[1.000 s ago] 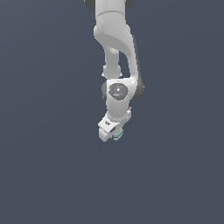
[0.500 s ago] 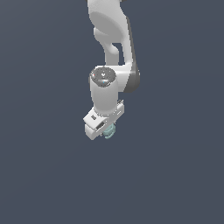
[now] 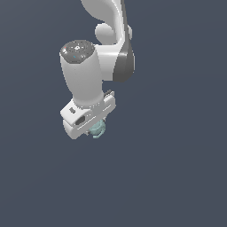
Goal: Pick up the object and move it to a goal position.
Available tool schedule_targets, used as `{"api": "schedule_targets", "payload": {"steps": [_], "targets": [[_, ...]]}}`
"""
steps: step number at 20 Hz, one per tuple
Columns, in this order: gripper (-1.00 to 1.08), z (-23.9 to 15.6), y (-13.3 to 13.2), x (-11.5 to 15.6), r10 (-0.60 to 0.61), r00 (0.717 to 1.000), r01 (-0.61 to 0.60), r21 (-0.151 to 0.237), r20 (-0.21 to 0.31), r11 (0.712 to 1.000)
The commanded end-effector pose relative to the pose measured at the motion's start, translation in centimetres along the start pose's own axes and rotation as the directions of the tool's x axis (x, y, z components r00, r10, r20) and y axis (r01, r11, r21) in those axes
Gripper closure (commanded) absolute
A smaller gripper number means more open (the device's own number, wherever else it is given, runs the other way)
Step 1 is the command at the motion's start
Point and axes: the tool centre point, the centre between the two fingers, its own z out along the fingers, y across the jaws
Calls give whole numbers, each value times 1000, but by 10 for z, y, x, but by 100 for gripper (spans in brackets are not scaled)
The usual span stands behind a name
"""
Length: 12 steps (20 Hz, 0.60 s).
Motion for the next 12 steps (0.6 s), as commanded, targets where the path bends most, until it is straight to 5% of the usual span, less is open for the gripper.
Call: {"api": "schedule_targets", "payload": {"steps": [1,12], "targets": [[108,-13,9,-2,-1,1000,1,1,1,1000],[108,-35,25,-5,-1,1000,1,1,2,1000]]}}
